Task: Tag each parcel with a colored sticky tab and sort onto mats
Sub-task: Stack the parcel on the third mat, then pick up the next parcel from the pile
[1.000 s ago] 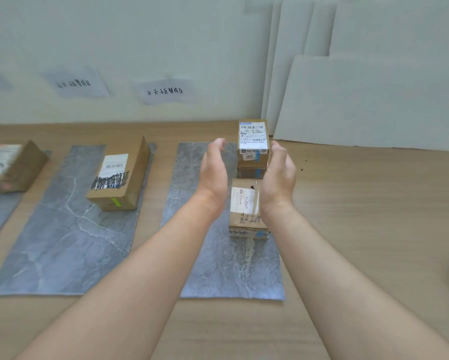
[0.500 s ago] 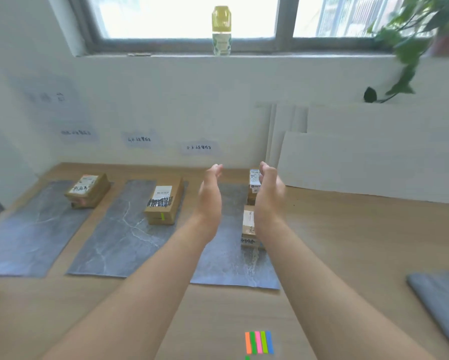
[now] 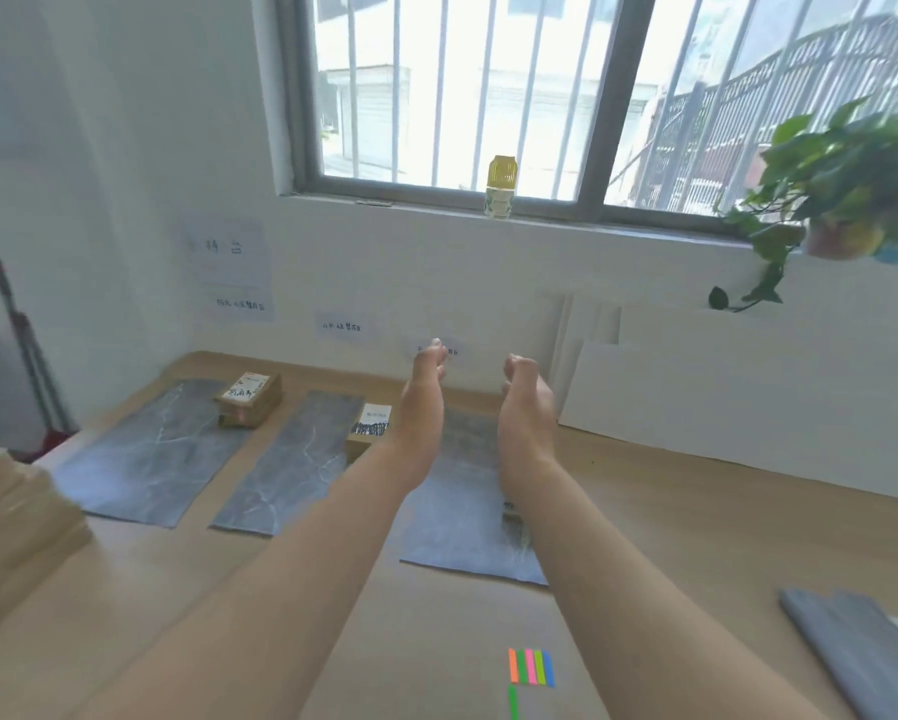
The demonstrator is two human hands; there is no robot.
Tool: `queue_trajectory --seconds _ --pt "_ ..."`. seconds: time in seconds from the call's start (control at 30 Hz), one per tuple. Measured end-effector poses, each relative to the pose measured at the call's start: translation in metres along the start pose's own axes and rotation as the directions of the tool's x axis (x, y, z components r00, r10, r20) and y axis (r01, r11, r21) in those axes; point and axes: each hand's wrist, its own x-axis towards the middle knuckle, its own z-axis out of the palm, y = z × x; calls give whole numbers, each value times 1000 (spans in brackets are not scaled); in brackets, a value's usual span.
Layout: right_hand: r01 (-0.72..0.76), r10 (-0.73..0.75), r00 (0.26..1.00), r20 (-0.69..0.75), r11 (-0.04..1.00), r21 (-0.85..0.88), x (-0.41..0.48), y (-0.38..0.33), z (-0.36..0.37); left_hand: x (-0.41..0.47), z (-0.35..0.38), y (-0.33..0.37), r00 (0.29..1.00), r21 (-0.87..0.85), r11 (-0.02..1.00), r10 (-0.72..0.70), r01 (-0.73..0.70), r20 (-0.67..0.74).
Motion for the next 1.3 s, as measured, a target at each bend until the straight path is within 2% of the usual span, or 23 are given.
queue_trajectory --seconds 0.2,0.33,0.6,0.8,0.97,1.1,1.2,1.3 --pt "60 -59 998 -22 998 9 -76 -18 60 -37 -71 34 997 39 997 68 -69 43" --pt "84 -84 996 -6 996 9 -126 -26 106 -68 -127 55 987 35 997 69 -75 148" --pt "53 -53 998 45 999 -7 -183 -23 169 -101 -220 74 991 138 988 55 -72 122" --pt "47 -43 986 161 999 -19 -202 -15 202 -127 -263 85 998 165 984 59 -61 14" --pt "-28 37 957 288 999 -35 -221 0 226 -152 -294 84 988 161 985 84 -63 -127" --pt "-49 70 921 384 997 -63 -241 21 252 -181 -327 78 960 158 986 98 -58 -264" --pt "-129 130 884 449 991 -35 -260 38 272 -198 -357 72 927 181 983 48 22 -371" --pt "-175 183 846 501 982 -64 -279 50 291 -211 -390 68 910 137 990 43 16 -413"
